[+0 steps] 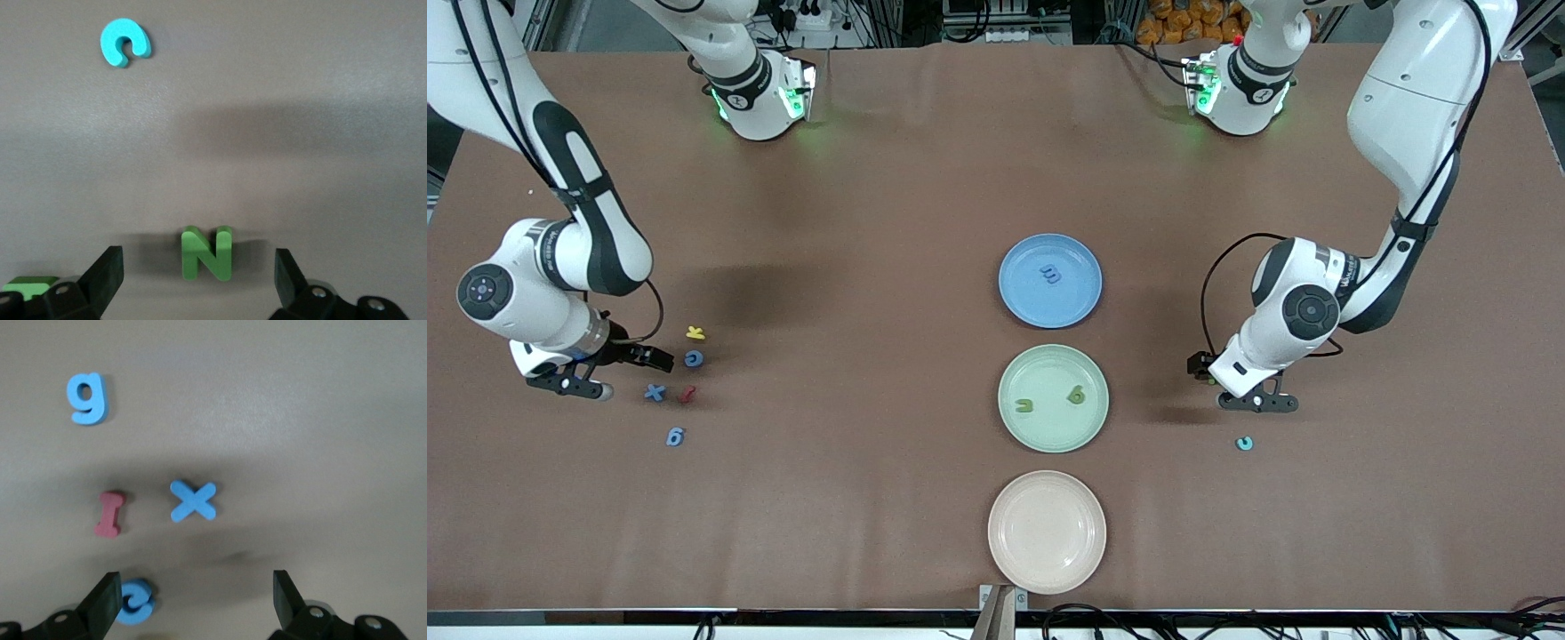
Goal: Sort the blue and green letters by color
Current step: 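Grasp the blue x with the right gripper while the left grasps N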
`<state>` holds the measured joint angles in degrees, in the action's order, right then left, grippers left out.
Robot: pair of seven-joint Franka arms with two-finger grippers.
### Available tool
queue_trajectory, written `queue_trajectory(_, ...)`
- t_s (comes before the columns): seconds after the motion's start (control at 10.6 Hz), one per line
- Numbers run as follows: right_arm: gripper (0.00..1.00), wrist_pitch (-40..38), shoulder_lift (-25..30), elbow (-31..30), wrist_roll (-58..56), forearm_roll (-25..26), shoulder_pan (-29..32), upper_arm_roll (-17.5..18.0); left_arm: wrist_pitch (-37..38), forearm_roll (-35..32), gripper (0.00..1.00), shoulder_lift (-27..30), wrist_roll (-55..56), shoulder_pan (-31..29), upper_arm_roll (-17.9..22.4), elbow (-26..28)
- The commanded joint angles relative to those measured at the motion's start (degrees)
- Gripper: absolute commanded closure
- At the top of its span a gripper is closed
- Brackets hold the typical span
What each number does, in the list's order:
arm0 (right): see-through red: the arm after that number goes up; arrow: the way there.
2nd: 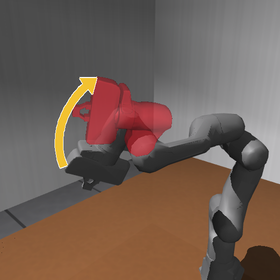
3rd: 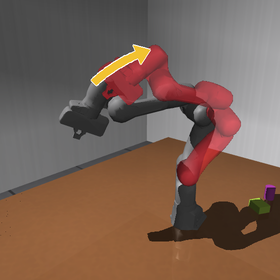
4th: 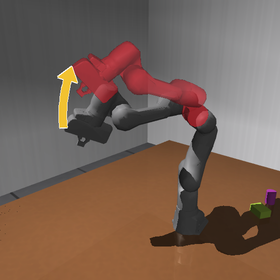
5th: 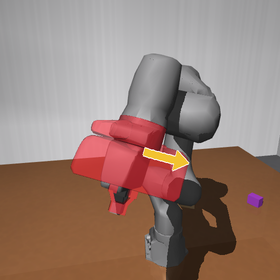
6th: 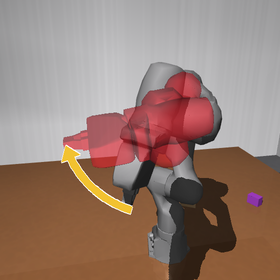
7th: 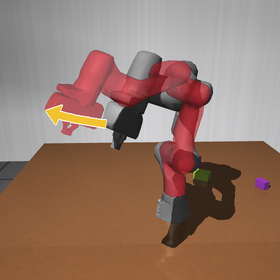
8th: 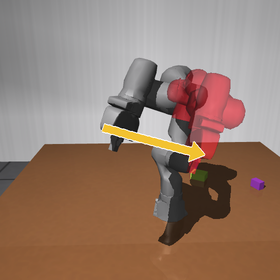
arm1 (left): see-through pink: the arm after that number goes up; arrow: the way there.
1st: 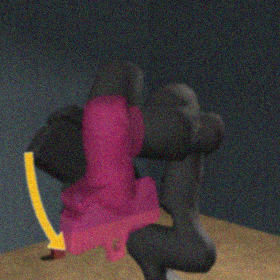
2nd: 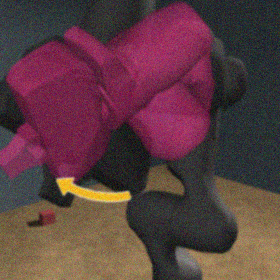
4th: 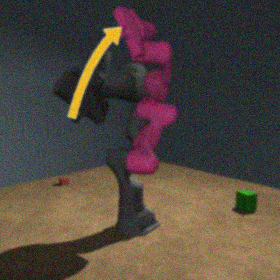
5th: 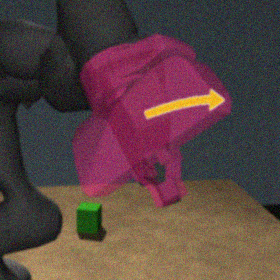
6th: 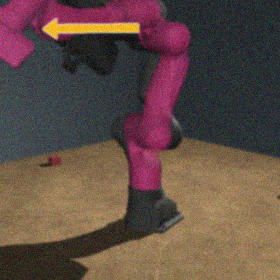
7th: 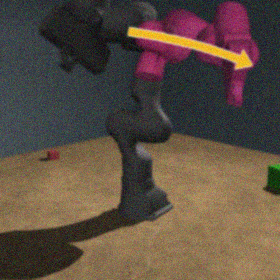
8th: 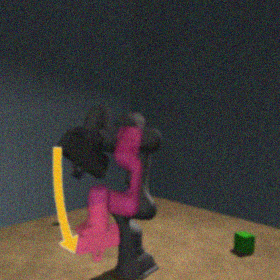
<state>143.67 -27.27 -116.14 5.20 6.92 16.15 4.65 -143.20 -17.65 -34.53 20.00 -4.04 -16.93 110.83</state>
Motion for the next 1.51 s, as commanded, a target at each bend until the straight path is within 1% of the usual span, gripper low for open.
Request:
queue_trajectory(0.0,0.0,0.0,-5.9,6.0,0.1,0.6,1.3,1.2,-3.2,-1.5,0.0,-0.2,-0.5,-0.7,-0.7,1.6)
queue_trajectory(0.38,0.0,0.1,-9.2,9.4,0.1,0.5,1.6,1.2,-3.4,-1.6,0.0,-0.3,-0.5,-0.8,-0.6,1.6)
queue_trajectory(0.47,0.0,2.3,-9.8,9.4,0.1,0.5,1.9,1.2,-3.4,-1.5,0.72,-0.4,-0.1,-0.8,-0.6,1.6)
queue_trajectory(0.56,0.0,4.1,-10.5,9.4,0.1,0.5,2.0,1.2,-3.4,-1.5,1.0,-0.4,0.2,-0.9,-0.6,1.5)
queue_trajectory(0.66,0.05,4.1,-10.6,9.4,0.1,0.5,2.0,1.2,-3.4,-1.5,1.0,-0.4,0.5,-0.8,-0.6,1.5)
queue_trajectory(0.75,0.2,4.1,-10.6,9.4,0.1,0.5,2.0,1.2,-3.4,-1.5,1.0,-0.5,0.6,-0.7,-0.6,1.5)
queue_trajectory(0.85,0.38,4.0,-10.6,9.4,0.2,0.4,2.0,1.2,-3.4,-1.5,1.0,-0.4,0.7,-0.6,-0.6,1.5)
queue_trajectory(0.94,0.53,3.9,-10.6,9.4,0.4,-0.2,1.9,1.2,-3.4,-1.5,1.0,-0.4,1.5,-0.5,-0.6,1.3)
queue_trajectory(1.03,0.57,3.7,-10.6,9.4,0.4,-1.5,1.9,1.2,-3.4,-1.5,1.0,-0.3,2.5,-0.3,-0.6,1.0)
queue_trajectory(1.13,0.58,3.5,-10.6,9.4,0.4,-2.8,1.8,1.2,-3.4,-1.4,1.0,-0.1,4.2,0.0,-0.7,0.4)
queue_trajectory(1.22,0.61,3.5,-10.3,9.2,0.4,-3.2,1.3,1.2,-3.4,-1.2,1.0,0.0,6.9,0.4,-1.0,-1.1)
queue_trajectory(1.32,0.61,3.3,-10.2,9.0,0.5,-3.2,1.0,1.2,-3.4,-1.0,1.0,-0.4,10.2,1.7,-1.1,-3.1)
queue_trajectory(1.41,0.65,3.3,-10.2,8.7,0.5,-3.2,0.9,1.2,-3.4,-0.6,1.0,-1.4,13.7,3.8,-1.0,-4.9)
